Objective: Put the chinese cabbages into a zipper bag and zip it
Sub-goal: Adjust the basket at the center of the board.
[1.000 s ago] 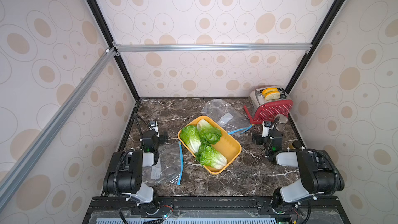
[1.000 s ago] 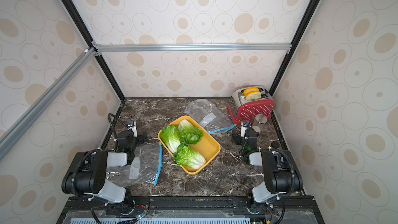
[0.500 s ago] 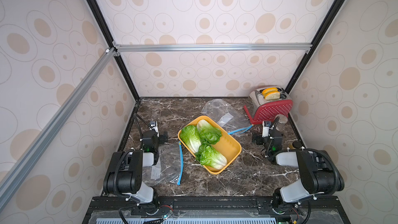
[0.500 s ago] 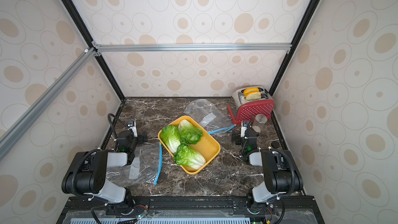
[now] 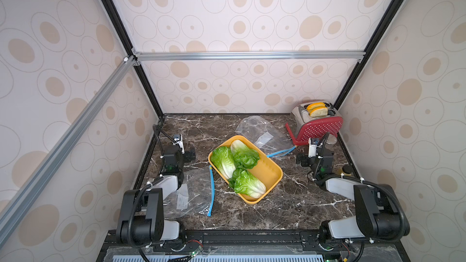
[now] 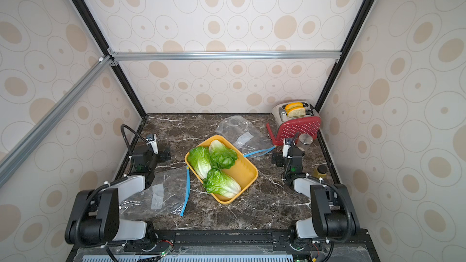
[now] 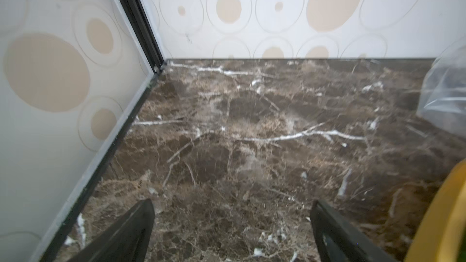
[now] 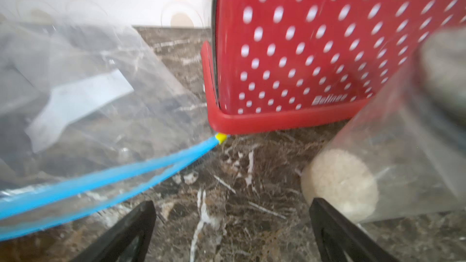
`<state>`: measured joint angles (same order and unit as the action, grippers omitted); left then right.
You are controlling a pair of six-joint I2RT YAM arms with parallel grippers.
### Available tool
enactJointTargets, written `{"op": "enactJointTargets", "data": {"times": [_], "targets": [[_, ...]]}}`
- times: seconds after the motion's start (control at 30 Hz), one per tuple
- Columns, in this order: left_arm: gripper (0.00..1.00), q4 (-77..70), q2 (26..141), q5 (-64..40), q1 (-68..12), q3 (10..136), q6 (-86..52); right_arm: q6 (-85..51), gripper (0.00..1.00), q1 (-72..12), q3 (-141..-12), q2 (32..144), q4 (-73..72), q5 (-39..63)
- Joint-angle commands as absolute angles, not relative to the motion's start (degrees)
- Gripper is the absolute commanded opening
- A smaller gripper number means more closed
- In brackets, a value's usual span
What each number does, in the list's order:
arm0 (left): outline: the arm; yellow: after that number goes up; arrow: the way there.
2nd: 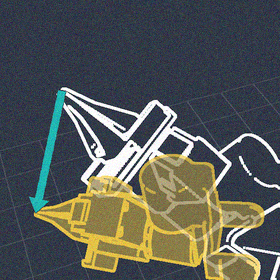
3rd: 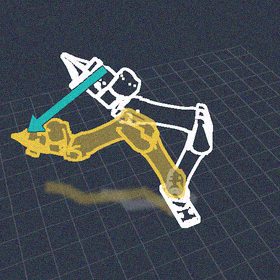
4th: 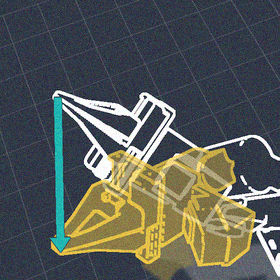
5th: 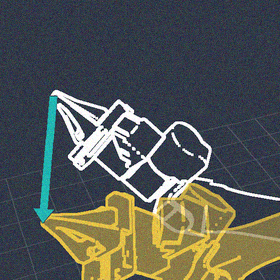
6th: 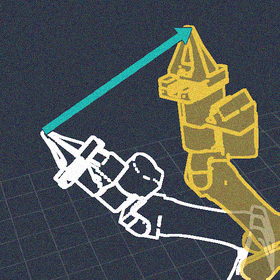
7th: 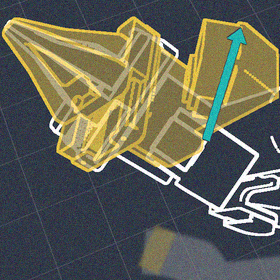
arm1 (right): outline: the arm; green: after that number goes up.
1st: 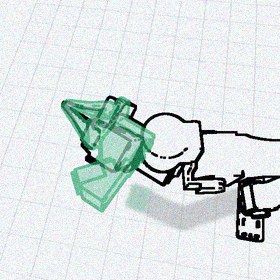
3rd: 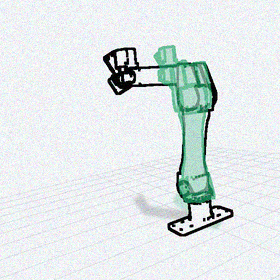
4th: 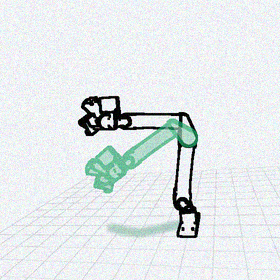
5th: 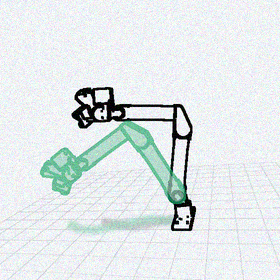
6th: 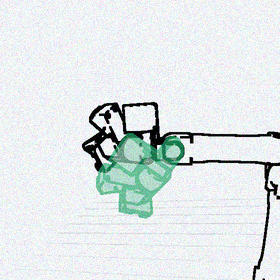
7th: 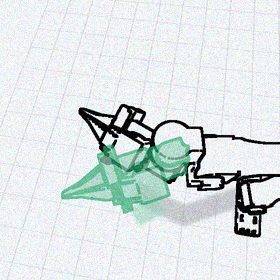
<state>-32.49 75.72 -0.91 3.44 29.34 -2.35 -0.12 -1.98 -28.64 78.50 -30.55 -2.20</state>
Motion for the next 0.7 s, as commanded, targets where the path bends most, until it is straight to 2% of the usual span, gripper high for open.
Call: {"op": "enactJointTargets", "data": {"times": [0.0, 0.1, 0.2, 0.33, 0.43, 0.67], "targets": [[0.99, -28.6, 69.4, -2.2, 3.3, 29.8, -4.7, -5.0, 1.0, -2.5, -32.2, 73.4, -19.5, -3.0], [0.99, -24.4, 63.3, 1.9, 3.4, 30.5, -13.1, -16.5, 1.0, -2.5, -36.3, 69.6, -7.2, -4.8], [0.99, -10.0, 57.9, 10.2, 3.4, 35.0, -22.3, -18.9, 1.0, -2.4, -38.9, 67.8, -0.9, 1.2], [0.99, -7.9, 53.7, 16.7, 3.4, 31.9, -32.8, -21.1, 1.0, -2.4, -42.0, 67.6, 5.7, 5.2], [0.99, -2.6, 51.7, 11.7, 3.4, 32.9, -32.0, -20.1, 1.0, -3.6, -46.4, 68.6, 13.6, 7.6], [0.99, 12.7, 47.7, 0.9, 3.3, 35.5, -37.4, -17.7, 1.0, -13.2, -53.4, 68.5, 31.3, 2.9]]}}
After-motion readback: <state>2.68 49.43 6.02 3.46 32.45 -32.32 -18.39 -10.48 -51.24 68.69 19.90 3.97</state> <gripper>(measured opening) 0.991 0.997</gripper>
